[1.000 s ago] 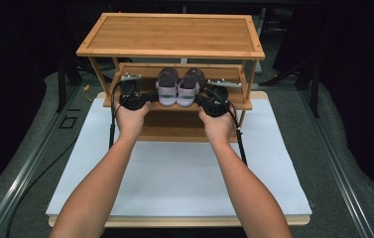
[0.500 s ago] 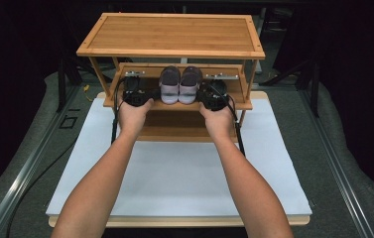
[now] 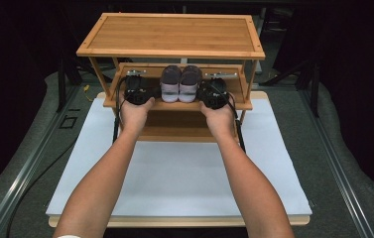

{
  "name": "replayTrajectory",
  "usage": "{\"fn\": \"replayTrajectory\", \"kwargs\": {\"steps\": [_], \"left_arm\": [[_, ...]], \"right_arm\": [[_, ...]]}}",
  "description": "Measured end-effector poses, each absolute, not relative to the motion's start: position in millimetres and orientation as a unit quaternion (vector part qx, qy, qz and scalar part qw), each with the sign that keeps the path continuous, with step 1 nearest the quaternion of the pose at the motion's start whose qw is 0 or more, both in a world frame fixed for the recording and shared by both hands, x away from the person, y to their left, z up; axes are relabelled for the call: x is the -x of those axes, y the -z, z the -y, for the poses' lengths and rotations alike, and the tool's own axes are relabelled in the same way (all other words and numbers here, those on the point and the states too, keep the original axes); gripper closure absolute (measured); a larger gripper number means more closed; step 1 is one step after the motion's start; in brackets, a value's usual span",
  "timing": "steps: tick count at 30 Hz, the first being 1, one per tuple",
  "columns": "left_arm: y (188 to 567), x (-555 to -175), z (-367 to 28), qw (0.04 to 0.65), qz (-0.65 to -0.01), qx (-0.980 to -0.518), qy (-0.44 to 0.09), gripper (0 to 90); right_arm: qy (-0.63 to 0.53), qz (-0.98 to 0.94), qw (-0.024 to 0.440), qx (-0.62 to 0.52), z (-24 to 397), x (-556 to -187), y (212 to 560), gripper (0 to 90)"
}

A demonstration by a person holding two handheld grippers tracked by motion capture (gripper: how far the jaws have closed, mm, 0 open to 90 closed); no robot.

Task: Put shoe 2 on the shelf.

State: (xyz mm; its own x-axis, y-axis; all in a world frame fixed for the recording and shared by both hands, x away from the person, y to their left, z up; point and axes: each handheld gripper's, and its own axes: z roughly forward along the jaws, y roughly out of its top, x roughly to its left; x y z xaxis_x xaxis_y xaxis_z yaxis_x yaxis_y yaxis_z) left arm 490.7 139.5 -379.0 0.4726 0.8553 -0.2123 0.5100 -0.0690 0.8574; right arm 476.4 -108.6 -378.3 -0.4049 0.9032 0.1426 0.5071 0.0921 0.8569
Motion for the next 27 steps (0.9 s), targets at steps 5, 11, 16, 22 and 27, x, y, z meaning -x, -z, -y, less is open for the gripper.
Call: {"fn": "replayTrajectory", "kwargs": {"steps": [5,11,16,22,27], "left_arm": [[378,-488,-140,0.470,-0.481,-0.716,-0.188,90.0],[371,-474,-147,0.483,-0.473,-0.712,-0.189,90.0],[362,-464,-154,0.492,-0.470,-0.708,-0.190,90.0],[357,-452,-158,0.497,-0.462,-0.711,-0.185,90.0],[354,-440,-164,0.504,-0.446,-0.715,-0.189,90.0]], "right_arm": [[-0.439,-0.701,0.244,-0.506,107,-473,379,90.0],[-0.441,-0.701,0.261,-0.497,110,-461,375,90.0],[-0.443,-0.702,0.267,-0.490,117,-449,368,89.3],[-0.447,-0.702,0.264,-0.488,125,-440,366,87.5],[-0.451,-0.700,0.262,-0.488,132,-426,363,87.1]]}}
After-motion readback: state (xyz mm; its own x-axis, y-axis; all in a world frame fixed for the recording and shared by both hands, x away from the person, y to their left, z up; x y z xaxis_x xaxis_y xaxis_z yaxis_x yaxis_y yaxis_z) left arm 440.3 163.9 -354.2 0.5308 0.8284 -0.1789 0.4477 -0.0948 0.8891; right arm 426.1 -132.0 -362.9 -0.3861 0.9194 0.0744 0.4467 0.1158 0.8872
